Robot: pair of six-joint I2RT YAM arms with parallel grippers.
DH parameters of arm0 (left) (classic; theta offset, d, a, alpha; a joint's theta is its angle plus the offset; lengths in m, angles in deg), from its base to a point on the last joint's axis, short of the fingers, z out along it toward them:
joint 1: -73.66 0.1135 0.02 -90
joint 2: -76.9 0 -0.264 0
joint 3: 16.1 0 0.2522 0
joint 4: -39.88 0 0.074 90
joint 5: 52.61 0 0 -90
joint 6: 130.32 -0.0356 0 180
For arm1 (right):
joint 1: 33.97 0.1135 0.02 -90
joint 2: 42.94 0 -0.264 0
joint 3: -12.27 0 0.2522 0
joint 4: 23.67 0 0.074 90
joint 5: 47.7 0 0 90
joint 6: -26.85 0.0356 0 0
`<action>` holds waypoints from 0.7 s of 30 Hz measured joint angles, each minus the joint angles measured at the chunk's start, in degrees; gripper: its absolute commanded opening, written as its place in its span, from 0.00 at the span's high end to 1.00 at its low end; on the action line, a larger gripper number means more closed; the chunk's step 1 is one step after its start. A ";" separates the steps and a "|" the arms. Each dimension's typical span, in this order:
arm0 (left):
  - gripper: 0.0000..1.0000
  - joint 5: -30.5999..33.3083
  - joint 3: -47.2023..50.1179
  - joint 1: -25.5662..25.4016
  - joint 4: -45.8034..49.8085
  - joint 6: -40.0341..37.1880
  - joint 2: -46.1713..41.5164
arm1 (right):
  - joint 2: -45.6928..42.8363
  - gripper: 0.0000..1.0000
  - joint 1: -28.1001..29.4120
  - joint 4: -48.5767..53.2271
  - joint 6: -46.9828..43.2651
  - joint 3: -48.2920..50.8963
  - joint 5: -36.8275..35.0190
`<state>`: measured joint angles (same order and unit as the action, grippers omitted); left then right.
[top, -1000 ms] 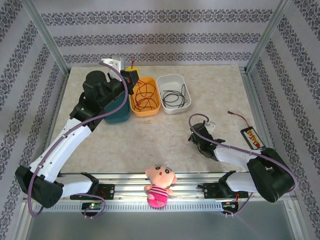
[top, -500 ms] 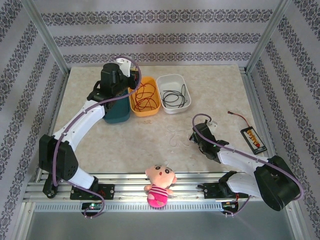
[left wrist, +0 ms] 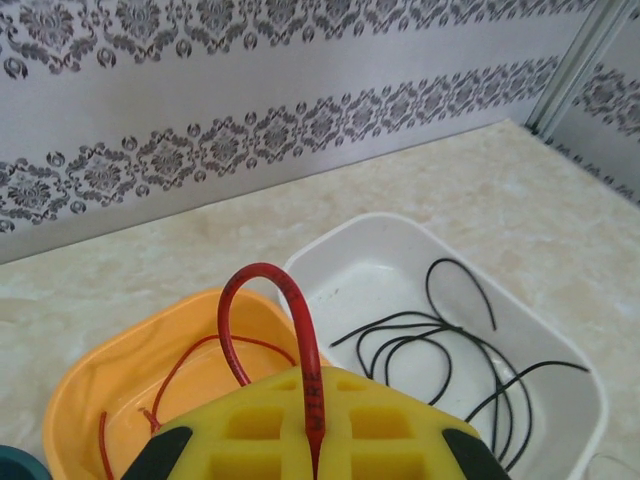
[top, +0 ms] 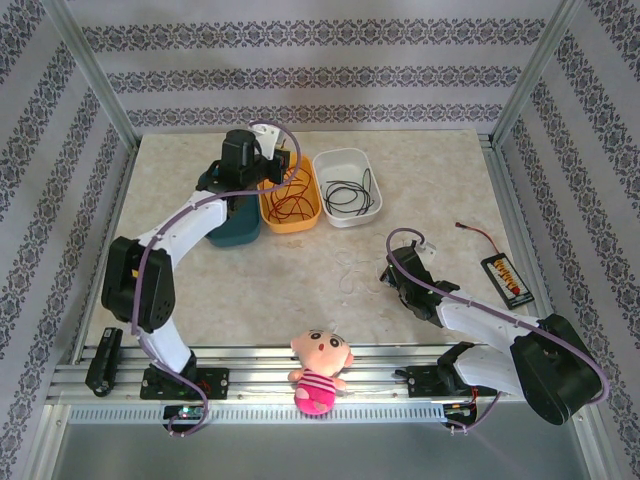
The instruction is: Untangle the cables
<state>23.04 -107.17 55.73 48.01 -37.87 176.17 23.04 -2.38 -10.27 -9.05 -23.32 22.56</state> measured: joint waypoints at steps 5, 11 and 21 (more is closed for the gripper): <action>1.00 1.25 -1.18 0.13 0.31 -2.21 2.75 | 0.04 1.00 -0.35 0.02 0.02 0.00 0.02; 0.98 1.31 -1.20 0.13 0.48 -3.58 6.67 | 0.59 1.00 -0.37 -0.02 0.02 0.00 0.04; 0.97 0.22 -2.12 0.11 5.92 -3.98 12.57 | 0.92 1.00 -0.37 -0.02 0.02 0.00 0.04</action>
<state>23.26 -109.30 55.83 53.94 -41.84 188.74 23.95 -2.75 -10.29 -9.02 -23.32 22.60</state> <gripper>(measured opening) 0.048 0.041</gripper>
